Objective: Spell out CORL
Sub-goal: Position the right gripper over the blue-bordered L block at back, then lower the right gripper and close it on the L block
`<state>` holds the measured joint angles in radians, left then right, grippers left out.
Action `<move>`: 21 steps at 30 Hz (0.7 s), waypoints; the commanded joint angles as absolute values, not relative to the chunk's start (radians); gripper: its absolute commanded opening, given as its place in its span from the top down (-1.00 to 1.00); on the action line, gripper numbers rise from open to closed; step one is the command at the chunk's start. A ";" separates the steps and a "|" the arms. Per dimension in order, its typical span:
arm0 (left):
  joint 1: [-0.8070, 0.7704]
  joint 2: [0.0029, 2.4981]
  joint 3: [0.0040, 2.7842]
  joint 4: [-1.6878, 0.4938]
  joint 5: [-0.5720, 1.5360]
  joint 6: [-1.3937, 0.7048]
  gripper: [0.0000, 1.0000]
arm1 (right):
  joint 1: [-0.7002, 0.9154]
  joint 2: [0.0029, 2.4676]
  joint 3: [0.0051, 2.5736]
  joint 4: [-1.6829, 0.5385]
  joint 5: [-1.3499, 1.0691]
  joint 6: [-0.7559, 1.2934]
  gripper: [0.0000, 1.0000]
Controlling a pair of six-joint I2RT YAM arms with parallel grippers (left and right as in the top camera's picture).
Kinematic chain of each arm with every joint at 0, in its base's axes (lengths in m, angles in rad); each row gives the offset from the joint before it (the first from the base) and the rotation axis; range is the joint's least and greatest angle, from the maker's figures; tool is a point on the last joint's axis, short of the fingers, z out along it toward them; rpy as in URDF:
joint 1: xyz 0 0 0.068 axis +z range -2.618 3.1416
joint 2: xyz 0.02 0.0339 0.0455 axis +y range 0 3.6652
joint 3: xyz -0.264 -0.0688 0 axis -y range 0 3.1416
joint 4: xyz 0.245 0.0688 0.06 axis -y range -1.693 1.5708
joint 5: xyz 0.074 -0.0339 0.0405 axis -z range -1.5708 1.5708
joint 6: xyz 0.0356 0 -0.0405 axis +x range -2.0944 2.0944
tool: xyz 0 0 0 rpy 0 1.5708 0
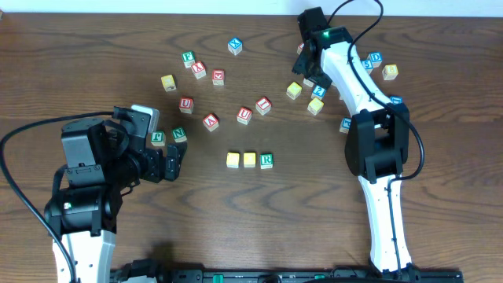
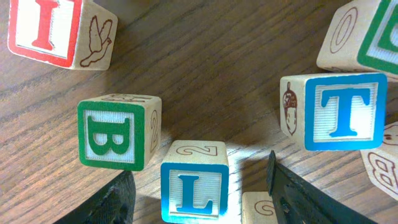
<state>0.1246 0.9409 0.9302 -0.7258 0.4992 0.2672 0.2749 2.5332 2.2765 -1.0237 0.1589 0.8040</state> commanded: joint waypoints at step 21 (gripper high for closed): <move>0.128 0.940 0.954 -0.725 0.513 0.283 -0.95 | 0.284 2.555 2.291 -1.013 0.202 0.814 -0.13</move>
